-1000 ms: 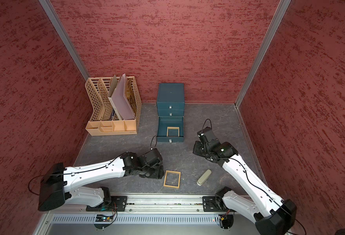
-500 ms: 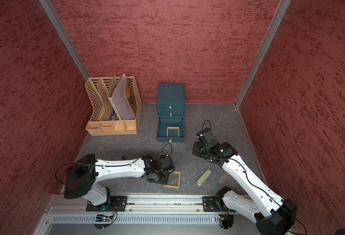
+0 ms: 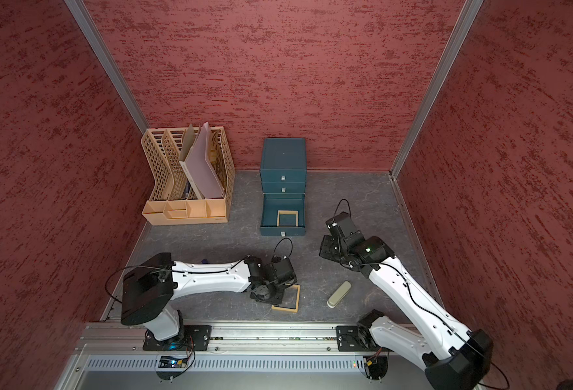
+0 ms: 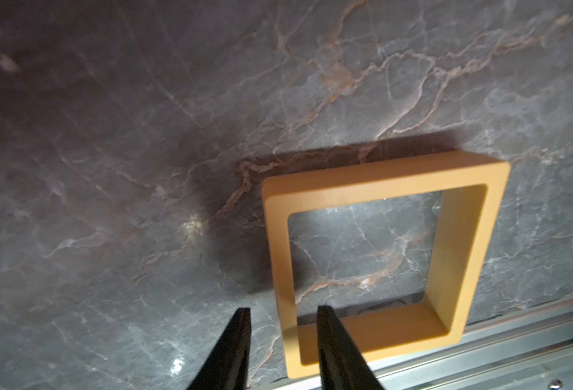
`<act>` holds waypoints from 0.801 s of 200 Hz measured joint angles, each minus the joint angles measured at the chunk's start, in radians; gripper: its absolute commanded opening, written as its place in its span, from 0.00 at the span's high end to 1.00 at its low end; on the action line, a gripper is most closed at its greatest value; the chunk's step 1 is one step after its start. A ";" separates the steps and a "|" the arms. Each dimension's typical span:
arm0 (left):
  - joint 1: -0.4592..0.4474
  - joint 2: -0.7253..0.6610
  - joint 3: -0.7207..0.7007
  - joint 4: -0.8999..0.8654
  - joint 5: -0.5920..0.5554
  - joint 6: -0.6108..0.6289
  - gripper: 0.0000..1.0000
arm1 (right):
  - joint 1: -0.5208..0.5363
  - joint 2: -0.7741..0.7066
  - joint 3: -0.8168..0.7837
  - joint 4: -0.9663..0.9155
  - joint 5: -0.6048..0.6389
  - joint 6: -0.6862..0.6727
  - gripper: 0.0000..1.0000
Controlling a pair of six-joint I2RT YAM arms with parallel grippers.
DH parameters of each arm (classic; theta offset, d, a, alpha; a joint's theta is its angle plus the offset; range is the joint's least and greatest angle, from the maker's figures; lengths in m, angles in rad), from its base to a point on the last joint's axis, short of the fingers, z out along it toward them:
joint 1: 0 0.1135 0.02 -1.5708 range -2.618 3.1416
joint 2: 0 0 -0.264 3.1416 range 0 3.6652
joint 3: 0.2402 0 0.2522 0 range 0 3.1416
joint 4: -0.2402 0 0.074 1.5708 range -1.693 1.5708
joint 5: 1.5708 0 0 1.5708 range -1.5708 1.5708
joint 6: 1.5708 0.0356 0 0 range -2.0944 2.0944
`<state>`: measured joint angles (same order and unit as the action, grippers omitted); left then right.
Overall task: Place the brooch boxes into the drawer by color
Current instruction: Pick up the brooch box from the center of the board.
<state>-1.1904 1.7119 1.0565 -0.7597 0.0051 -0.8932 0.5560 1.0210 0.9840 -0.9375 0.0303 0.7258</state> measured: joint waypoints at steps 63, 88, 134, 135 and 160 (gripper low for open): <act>0.000 0.005 0.011 -0.002 -0.009 0.011 0.75 | 0.002 0.003 0.000 0.000 0.000 0.001 0.73; 0.000 0.007 0.011 -0.002 -0.008 0.011 0.78 | 0.004 0.003 0.000 0.000 0.000 0.001 0.74; 0.000 0.027 0.012 -0.002 -0.009 0.012 0.79 | 0.005 0.004 0.000 0.000 0.000 0.001 0.74; 0.000 0.028 0.012 -0.002 -0.009 0.013 0.79 | 0.005 0.004 0.000 0.000 0.000 0.001 0.74; 0.000 0.030 0.013 -0.003 -0.010 0.016 0.83 | 0.005 0.004 0.000 0.000 0.000 0.001 0.75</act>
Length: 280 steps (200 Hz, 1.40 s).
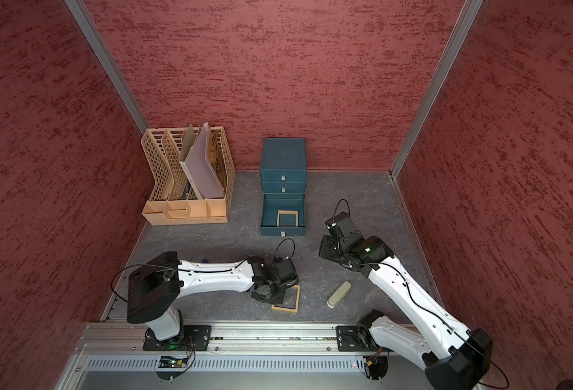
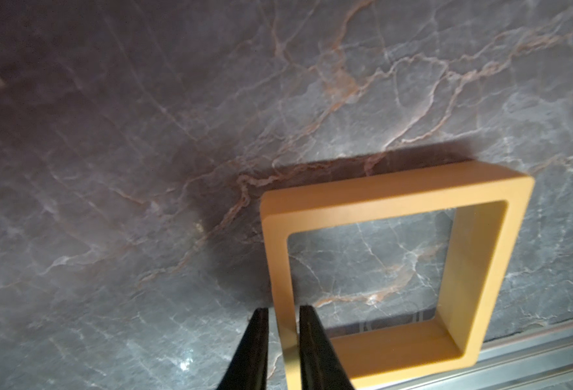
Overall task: Place the brooch boxes into the drawer by color
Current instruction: Pick up the brooch box from the center of the board.
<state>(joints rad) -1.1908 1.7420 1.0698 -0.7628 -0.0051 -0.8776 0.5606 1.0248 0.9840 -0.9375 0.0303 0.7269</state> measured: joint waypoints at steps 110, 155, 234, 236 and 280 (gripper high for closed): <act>0.002 -0.003 0.031 -0.034 -0.022 0.011 1.00 | 0.001 0.000 0.000 0.000 0.000 0.000 0.76; 0.053 -0.034 0.092 -0.094 -0.030 0.011 1.00 | 0.001 0.000 0.000 0.000 0.000 -0.001 0.75; 0.232 -0.074 0.213 -0.169 -0.031 0.027 1.00 | 0.001 0.000 0.000 0.017 -0.001 -0.010 0.73; 0.235 -0.074 0.215 -0.170 -0.031 0.027 1.00 | 0.001 0.000 0.000 0.017 -0.001 -0.010 0.73; 0.308 -0.073 0.291 -0.207 -0.032 0.068 1.00 | 0.001 0.000 0.000 0.021 -0.001 -0.013 0.73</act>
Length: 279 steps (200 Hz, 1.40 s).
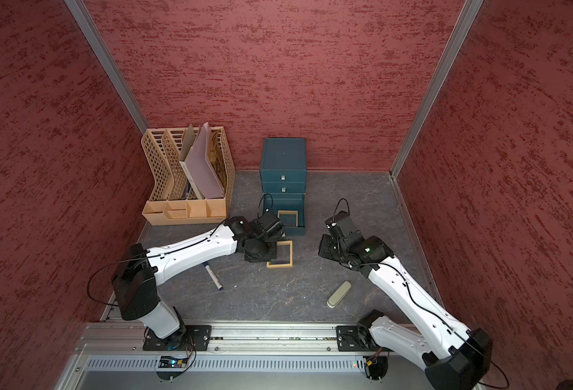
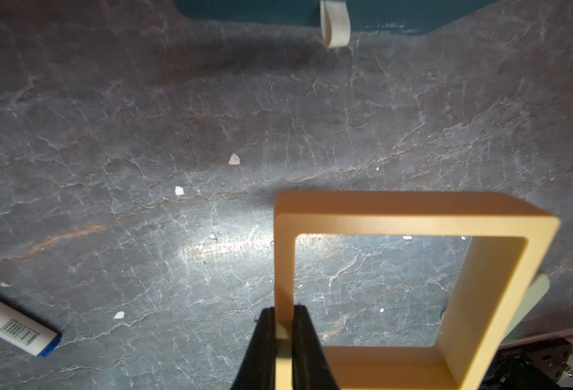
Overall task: Place the brooch boxes into the drawer by color
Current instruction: Pick up the brooch box from the center of the board, then place the brooch box in the drawer.
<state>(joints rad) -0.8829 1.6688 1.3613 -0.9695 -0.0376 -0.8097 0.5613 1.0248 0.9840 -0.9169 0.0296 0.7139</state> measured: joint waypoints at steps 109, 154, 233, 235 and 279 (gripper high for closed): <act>0.124 0.091 0.210 -0.020 -0.029 0.101 1.00 | 0.000 -0.008 -0.013 0.019 -0.012 -0.005 0.72; 0.165 0.137 0.291 -0.033 -0.032 0.136 1.00 | 0.000 -0.024 -0.019 0.032 -0.024 -0.007 0.72; 0.227 0.290 0.501 -0.060 -0.035 0.206 1.00 | 0.000 -0.024 -0.019 0.037 -0.030 -0.007 0.72; 0.228 0.294 0.507 -0.061 -0.035 0.207 1.00 | 0.000 -0.024 -0.019 0.037 -0.030 -0.007 0.72; 0.255 0.409 0.633 -0.064 -0.035 0.241 1.00 | 0.000 -0.024 -0.019 0.037 -0.031 -0.007 0.72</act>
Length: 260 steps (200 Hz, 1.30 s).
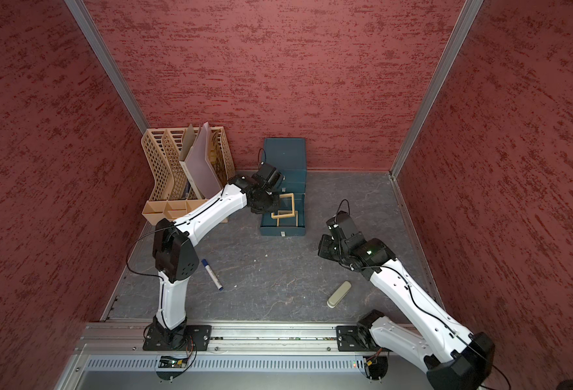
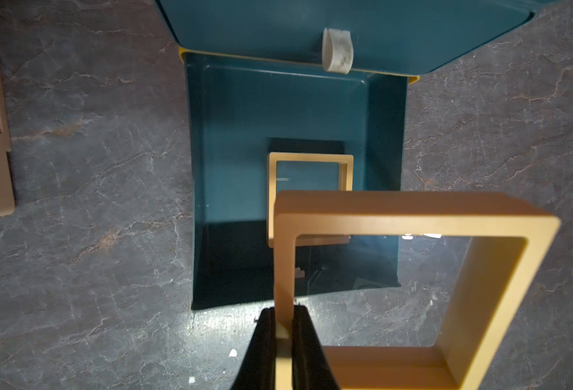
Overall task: Place the brooch boxes into the drawer by color
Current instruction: Place the brooch box in the drawer.
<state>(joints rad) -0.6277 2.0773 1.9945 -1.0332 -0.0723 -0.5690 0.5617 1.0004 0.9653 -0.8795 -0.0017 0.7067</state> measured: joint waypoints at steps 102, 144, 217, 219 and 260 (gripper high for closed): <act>0.027 0.173 0.140 -0.029 0.003 0.044 1.00 | 0.000 0.000 0.000 0.000 -0.003 0.000 0.72; 0.027 0.214 0.154 -0.030 0.004 0.044 1.00 | 0.000 0.000 -0.013 0.001 -0.003 0.000 0.73; 0.027 0.300 0.222 -0.049 0.011 0.044 1.00 | 0.000 -0.004 -0.022 0.001 -0.006 0.000 0.73; 0.027 0.301 0.224 -0.051 0.011 0.044 1.00 | 0.000 -0.004 -0.022 0.000 -0.006 0.000 0.73; 0.026 0.344 0.309 -0.100 0.007 0.044 1.00 | 0.000 -0.004 -0.022 0.000 -0.006 0.000 0.73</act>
<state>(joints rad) -0.6014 2.4210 2.3039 -1.1336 -0.0650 -0.5251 0.5617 0.9966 0.9432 -0.8791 -0.0078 0.7071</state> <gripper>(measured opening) 0.111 0.275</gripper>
